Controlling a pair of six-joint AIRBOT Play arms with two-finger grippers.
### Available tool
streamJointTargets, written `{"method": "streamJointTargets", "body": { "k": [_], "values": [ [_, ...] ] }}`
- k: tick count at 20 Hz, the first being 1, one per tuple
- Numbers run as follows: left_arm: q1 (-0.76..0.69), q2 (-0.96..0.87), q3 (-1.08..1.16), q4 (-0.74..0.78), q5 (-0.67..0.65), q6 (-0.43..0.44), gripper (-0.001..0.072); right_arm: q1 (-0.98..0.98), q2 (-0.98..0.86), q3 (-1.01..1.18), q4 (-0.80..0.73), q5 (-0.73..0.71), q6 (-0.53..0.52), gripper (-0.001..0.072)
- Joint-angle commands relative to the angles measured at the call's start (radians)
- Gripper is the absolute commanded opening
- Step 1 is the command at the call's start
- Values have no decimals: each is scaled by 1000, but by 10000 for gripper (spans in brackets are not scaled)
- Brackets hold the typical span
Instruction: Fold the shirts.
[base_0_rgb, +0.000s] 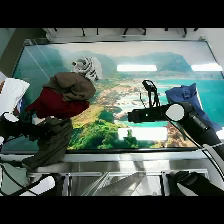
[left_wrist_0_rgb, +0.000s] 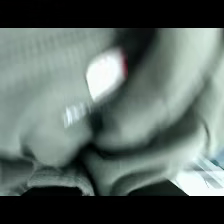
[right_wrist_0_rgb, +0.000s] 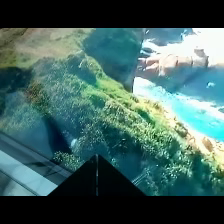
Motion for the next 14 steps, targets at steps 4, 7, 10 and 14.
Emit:
{"method": "streamJointTargets", "body": {
  "k": [4,7,10,14],
  "values": [
    [-183,358,-3,-114,-93,-148,16,1,-1,0,4,0,0,33],
    [-434,500,-3,-191,-10,-346,17,-11,4,0,4,51,-1,32],
    [-789,489,-2,-184,218,-535,16,-90,48,0,0,185,-125,33],
    [-1122,193,83,-184,472,-594,17,-307,165,0,-8,260,-230,33]
  ]
}}
